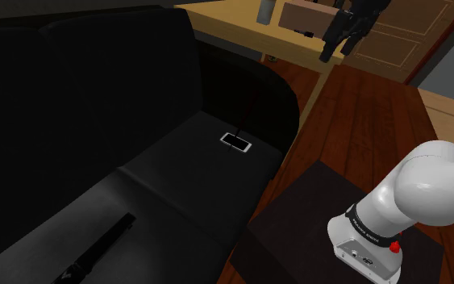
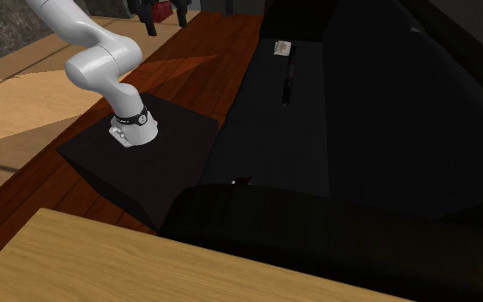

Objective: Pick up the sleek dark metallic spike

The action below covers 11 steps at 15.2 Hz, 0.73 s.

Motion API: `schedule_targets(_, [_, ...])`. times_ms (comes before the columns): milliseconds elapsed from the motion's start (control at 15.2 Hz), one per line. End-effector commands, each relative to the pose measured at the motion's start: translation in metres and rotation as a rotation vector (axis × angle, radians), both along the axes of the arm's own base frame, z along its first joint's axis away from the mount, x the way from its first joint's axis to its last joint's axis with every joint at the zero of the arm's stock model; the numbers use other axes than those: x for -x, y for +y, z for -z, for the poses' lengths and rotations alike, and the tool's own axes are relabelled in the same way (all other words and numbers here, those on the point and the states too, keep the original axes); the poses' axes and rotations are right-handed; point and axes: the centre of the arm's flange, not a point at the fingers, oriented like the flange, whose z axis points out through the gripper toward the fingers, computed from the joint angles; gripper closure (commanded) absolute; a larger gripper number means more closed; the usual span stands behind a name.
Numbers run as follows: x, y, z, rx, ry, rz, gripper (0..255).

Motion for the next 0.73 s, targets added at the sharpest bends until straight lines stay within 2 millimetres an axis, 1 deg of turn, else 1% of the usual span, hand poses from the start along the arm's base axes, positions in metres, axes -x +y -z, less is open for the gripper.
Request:
schedule_targets(0, [0.0, 0.0, 0.0, 0.0, 0.0, 0.0, 0])
schedule_targets(330, [-0.013, 0.027, 0.062, 0.037, -0.067, 0.153, 0])
schedule_targets(660, [-0.033, 0.048, 0.124, 0.075, -0.135, 0.306, 0])
